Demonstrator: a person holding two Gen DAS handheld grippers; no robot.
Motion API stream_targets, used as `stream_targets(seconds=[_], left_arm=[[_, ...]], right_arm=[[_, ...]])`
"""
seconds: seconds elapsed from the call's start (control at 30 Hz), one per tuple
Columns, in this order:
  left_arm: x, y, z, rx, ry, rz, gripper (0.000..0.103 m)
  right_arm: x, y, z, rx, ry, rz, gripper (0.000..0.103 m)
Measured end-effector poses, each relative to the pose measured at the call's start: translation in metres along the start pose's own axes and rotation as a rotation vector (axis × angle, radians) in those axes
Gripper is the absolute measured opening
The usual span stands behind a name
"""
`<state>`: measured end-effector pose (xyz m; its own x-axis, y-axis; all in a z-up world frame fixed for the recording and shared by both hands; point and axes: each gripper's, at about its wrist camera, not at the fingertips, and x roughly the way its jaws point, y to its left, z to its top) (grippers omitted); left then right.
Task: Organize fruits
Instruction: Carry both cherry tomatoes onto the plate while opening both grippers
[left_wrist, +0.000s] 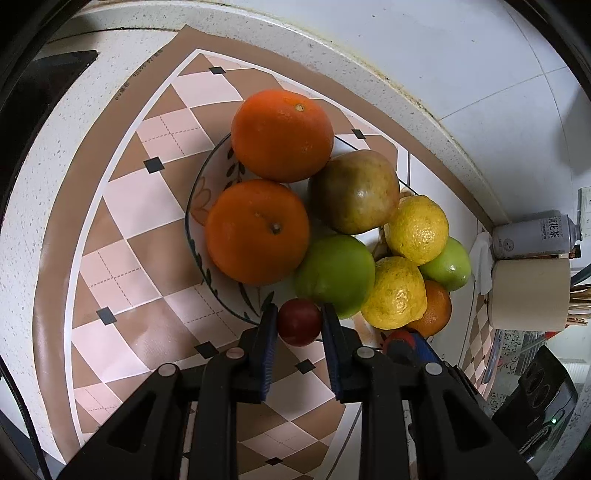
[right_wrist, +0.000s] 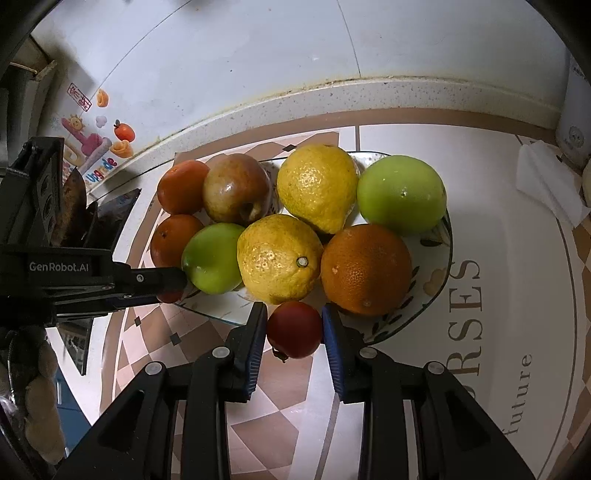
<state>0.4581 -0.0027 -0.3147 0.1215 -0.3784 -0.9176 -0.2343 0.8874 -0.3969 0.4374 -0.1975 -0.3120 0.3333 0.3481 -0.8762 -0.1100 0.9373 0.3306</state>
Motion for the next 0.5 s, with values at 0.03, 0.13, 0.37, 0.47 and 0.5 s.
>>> stream_targets(seconds=[0.03, 0.13, 0.37, 0.47, 0.5], left_arm=[[0.0, 0.001, 0.0, -0.004, 0.001, -0.001, 0.022], [0.0, 0.002, 0.0, -0.006, 0.004, 0.012, 0.026], [0.0, -0.001, -0.002, 0.012, 0.036, 0.083, 0.028], [-0.009, -0.01, -0.007, 0.062, 0.008, 0.129, 0.029], [-0.014, -0.014, -0.009, 0.085, -0.007, 0.15, 0.032]], right_arm=[[0.0, 0.0, 0.0, 0.001, -0.001, -0.001, 0.034], [-0.001, -0.002, -0.001, 0.011, 0.002, 0.004, 0.034], [-0.008, -0.001, 0.002, 0.022, 0.021, 0.016, 0.073], [-0.025, 0.0, 0.003, 0.015, -0.007, -0.001, 0.086], [-0.031, 0.0, 0.004, 0.018, -0.01, -0.011, 0.09]])
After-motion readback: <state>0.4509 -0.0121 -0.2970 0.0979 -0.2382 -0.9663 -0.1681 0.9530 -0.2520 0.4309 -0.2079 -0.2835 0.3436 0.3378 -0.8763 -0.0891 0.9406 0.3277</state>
